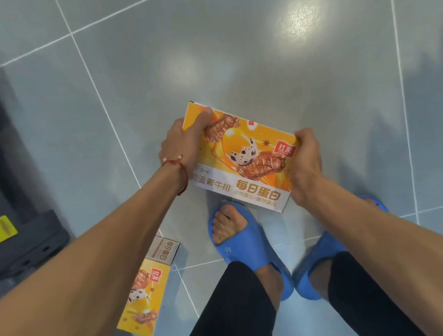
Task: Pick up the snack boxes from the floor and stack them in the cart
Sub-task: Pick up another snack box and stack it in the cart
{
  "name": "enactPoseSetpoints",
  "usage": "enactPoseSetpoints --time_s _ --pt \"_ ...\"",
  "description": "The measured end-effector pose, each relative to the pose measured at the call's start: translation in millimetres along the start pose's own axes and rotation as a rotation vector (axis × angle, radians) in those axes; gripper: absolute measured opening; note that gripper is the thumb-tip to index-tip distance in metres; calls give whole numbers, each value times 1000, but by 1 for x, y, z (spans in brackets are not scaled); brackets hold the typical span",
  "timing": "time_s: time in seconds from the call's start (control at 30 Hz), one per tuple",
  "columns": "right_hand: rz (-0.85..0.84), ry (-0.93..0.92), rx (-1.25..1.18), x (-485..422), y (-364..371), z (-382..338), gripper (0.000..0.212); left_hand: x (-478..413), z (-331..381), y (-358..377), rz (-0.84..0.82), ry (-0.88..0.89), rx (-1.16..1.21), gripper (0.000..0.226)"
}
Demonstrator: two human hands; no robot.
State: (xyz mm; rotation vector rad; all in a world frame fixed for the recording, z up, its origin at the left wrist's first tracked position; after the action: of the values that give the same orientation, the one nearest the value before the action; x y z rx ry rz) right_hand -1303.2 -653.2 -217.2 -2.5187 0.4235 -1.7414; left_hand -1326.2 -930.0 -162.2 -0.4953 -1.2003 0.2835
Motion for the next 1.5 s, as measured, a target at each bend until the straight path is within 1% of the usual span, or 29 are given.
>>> enactPoseSetpoints --time_s 0.07,0.1,0.2,0.3,0.33,0.43,0.53,0.57,0.63,0.73,0.8,0.83,0.93,0.97,1.07,1.17,1.27,1.33,1.4,1.5 --pt "-9 15 -13 14 -4 -6 31 8 4 2 -31 15 -11 78" --pt "-22 11 -24 18 -7 -6 28 15 6 3 -43 22 -12 80" --pt "-57 -16 -28 24 -20 -5 30 38 10 0 -57 16 17 82" --pt "-105 10 -49 52 -31 -10 27 69 10 -6 -81 -12 36 82" --pt "-116 18 -38 64 -37 -14 31 82 10 -9 -92 -23 38 81" --pt "-109 13 -38 100 -58 -29 55 126 10 -19 -125 -48 62 77" --pt "-114 4 -32 148 -75 -51 81 173 15 -36 -137 -85 146 68" --pt "-112 -3 -28 167 -81 -60 87 190 18 -43 -137 -90 170 68" --pt "-114 -32 -3 205 -94 -79 89 225 25 -57 -129 -87 194 71" --pt "-135 -65 58 262 -113 -108 81 278 37 -77 -127 -56 202 74" --pt "-160 -85 66 301 -123 -130 70 312 48 -93 -118 -45 248 69" --pt "-170 -100 58 319 -129 -141 62 329 54 -102 -114 -48 287 65" --pt "-223 -166 46 375 -148 -172 26 380 64 -124 -106 -76 396 60" --pt "-232 -185 64 394 -154 -181 24 397 68 -132 -102 -78 410 58" --pt "-264 -230 121 450 -172 -205 33 447 78 -151 -87 -83 419 52" --pt "-282 -254 131 497 -188 -222 37 495 90 -170 -54 -70 431 49" --pt "-293 -290 155 537 -202 -236 44 536 95 -183 -60 -48 439 54" --pt "-296 -313 151 559 -213 -245 38 561 97 -190 -63 -34 466 59" --pt "-322 -333 137 578 -220 -253 32 582 100 -196 -72 -24 522 52" --pt "-352 -389 124 607 -233 -263 34 609 107 -204 -96 8 562 35"
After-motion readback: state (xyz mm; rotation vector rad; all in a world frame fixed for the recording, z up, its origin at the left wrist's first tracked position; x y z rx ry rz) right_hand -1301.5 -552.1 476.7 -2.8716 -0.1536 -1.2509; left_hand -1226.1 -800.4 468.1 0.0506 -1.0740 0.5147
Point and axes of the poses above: each hand's wrist, its own x-axis away from the middle knuckle, its own y-axis out of the palm, z = x × y, the point moved 10 cm from there along -x, towards the middle knuckle, and after that the axes turned 4 degrees about -y, right-handed, at the moved point
